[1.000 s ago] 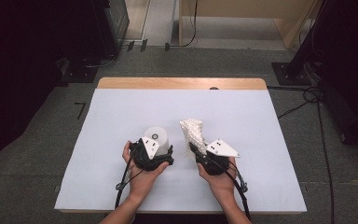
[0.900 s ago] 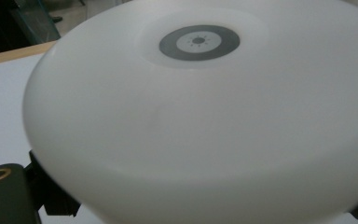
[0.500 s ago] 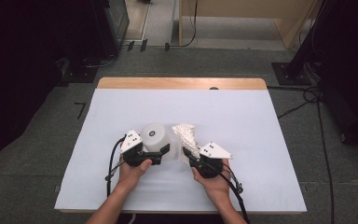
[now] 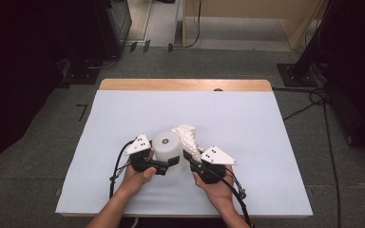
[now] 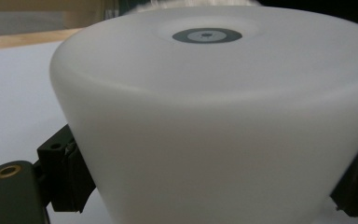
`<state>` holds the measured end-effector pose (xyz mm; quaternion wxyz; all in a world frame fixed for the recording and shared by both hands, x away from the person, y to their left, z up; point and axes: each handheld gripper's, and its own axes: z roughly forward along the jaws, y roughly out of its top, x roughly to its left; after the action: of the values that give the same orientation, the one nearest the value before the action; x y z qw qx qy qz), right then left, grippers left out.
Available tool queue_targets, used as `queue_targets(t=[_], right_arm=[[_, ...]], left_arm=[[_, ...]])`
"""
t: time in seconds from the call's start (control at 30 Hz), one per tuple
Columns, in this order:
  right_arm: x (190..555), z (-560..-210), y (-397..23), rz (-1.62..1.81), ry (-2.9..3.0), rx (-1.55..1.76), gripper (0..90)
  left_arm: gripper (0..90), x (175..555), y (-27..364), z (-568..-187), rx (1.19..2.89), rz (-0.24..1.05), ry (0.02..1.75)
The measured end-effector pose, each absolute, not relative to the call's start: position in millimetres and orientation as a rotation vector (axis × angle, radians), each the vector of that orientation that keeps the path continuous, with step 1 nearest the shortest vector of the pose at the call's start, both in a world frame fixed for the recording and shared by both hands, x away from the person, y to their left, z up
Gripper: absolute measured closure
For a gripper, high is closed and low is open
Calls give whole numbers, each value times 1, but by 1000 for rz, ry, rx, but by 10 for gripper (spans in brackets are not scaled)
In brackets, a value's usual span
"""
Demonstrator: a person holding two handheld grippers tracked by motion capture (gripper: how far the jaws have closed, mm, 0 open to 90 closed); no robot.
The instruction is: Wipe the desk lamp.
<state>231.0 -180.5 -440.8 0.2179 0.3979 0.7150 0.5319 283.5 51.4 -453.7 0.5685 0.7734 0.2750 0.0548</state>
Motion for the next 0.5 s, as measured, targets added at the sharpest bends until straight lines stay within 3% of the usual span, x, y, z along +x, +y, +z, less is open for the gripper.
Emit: queue_targets(t=[0.2, 0.5], right_arm=[[229, -432, -186, 1488, 1952, 1080, 753], [233, -449, -175, 1446, 2032, 1101, 752]], left_arm=[[85, 281, 44, -455, 1868, 156, 620], [85, 285, 62, -445, 1764, 221, 682]])
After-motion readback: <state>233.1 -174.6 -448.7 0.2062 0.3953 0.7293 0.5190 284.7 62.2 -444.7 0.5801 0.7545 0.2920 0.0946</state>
